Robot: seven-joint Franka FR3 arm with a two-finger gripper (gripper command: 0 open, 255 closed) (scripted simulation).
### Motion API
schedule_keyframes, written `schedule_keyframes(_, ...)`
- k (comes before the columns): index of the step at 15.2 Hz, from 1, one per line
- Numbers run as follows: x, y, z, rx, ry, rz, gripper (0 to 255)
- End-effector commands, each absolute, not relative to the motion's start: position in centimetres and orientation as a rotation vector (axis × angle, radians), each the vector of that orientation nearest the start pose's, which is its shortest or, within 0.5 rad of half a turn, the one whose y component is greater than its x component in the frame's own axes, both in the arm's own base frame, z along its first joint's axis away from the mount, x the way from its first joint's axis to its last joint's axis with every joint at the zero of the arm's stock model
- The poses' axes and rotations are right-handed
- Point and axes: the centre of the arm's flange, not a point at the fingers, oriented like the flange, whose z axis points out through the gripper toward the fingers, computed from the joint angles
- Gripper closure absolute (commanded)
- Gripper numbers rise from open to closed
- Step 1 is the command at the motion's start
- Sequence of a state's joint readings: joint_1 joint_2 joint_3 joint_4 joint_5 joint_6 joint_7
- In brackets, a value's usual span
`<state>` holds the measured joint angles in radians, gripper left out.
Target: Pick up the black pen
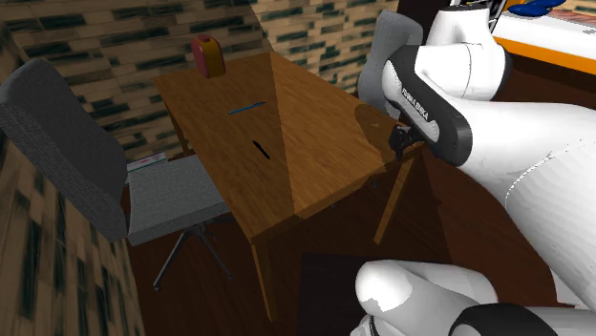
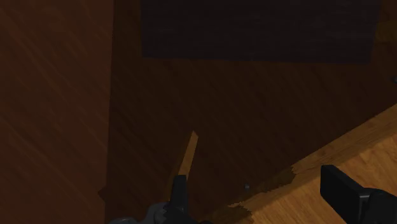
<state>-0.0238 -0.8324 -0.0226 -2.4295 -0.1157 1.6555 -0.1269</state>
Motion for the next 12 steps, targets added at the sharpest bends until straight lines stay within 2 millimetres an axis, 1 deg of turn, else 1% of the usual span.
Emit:
schedule_keyframes(1, 30.1, -2.7, 57.8, -3.240, -0.152, -0.081, 0)
schedule_keyframes(7, 35.0, 3.0, 56.1, -3.195, -0.294, -0.042, 0)
schedule_keyframes(12, 38.6, 8.1, 54.7, -3.152, -0.410, -0.011, 0)
